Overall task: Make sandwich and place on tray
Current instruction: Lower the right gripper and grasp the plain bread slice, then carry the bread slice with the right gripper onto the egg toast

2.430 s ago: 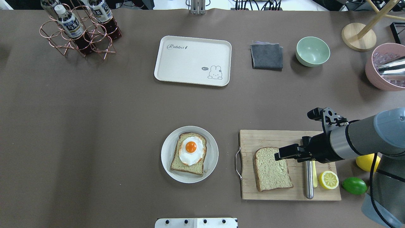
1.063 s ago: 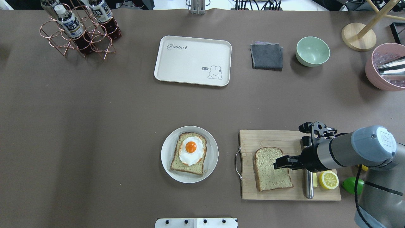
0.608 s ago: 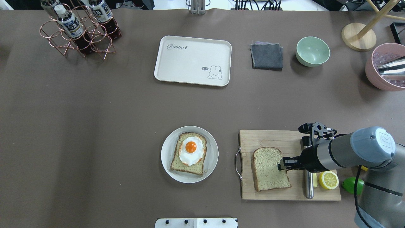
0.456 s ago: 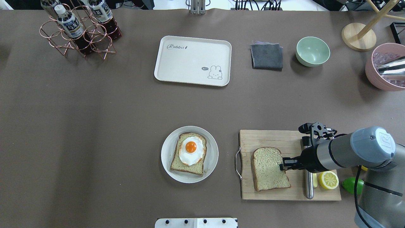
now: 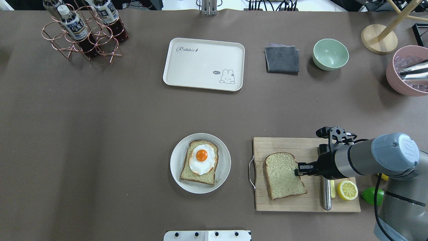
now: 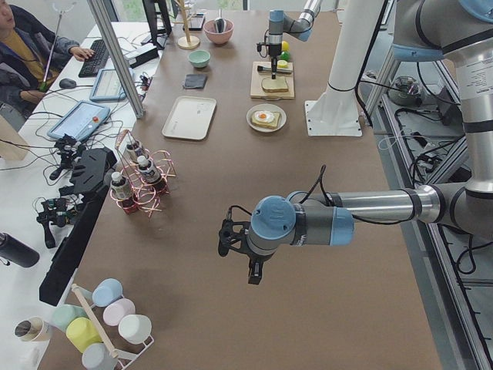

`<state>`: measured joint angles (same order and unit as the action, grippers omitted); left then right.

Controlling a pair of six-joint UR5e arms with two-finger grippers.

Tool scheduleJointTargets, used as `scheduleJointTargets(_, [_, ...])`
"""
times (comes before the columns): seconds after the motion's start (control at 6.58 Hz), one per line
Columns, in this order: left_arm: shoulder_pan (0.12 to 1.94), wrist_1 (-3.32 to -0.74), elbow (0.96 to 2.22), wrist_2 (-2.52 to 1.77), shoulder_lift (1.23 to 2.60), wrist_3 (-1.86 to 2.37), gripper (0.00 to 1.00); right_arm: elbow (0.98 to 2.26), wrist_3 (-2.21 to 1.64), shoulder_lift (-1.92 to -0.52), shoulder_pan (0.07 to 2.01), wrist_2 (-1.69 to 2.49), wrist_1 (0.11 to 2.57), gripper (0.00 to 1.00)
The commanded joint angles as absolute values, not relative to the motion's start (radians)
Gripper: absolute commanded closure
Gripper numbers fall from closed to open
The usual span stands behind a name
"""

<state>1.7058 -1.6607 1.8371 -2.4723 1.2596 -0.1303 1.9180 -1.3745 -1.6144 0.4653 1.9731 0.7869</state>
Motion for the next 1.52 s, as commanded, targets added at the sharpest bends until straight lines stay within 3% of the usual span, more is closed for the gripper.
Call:
scheduleJointTargets(0.0, [1.706,-1.66,1.838,-2.474,1.259,-0.127,0.02,1.917,-1.39,-1.544,0.488,1.983,0.787,1.0])
scheduleJointTargets(0.61, [1.706,-1.66,1.835,-2.48,1.262,-0.126,0.02,1.885,-1.61,-1.324,0.468,1.973,0.799,1.0])
scheduleJointTargets(1.37, [1.706,-1.66,1.836,-2.482,1.264,-0.123,0.02,1.743,-1.715,-1.129,0.335,1.801,0.796,1.0])
